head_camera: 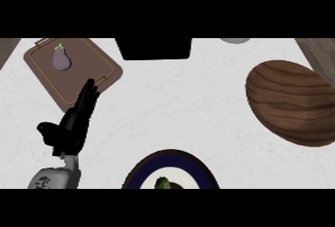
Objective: Pick the cupcake from the plate and place it in the bowl
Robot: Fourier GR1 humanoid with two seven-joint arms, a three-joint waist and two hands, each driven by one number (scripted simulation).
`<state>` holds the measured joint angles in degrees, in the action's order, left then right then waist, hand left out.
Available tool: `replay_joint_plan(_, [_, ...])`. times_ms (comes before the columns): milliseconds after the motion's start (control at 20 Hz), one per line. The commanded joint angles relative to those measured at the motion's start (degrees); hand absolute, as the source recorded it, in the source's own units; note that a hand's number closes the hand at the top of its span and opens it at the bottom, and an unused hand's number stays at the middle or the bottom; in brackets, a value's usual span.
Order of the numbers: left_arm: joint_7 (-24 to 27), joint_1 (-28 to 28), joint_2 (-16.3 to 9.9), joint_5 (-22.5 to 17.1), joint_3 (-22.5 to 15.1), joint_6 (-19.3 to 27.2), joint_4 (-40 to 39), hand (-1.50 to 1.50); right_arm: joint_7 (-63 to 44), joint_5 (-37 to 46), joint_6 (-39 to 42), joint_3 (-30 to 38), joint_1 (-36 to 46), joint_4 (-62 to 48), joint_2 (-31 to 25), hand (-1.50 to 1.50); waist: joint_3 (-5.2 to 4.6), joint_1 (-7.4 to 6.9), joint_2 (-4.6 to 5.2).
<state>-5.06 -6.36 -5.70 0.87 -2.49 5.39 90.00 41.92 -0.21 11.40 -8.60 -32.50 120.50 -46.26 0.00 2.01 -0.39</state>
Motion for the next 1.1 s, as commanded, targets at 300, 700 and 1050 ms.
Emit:
replay_joint_plan(300, [3.9,-2.3,1.0,0.4,0.6,-0.4,-5.6,0.0,-9.4,-15.6,1.6,27.5,-9.9,17.4,-2.3,1.5,-0.13,-0.16,0.27])
replay_joint_plan(700, [-1.0,-1.1,1.5,1.8,-2.2,-0.2,0.4,0.0,-32.4,-27.1,-0.1,34.9,1.4,21.2,-3.6,1.5,-0.1,-2.22,0.37])
replay_joint_plan(1050, [0.6,-1.9,0.8,0.7,-0.7,-2.0,-1.3,0.0,-46.7,-28.1,-2.6,31.5,19.3,12.5,-9.8,1.5,-0.08,-2.82,0.57])
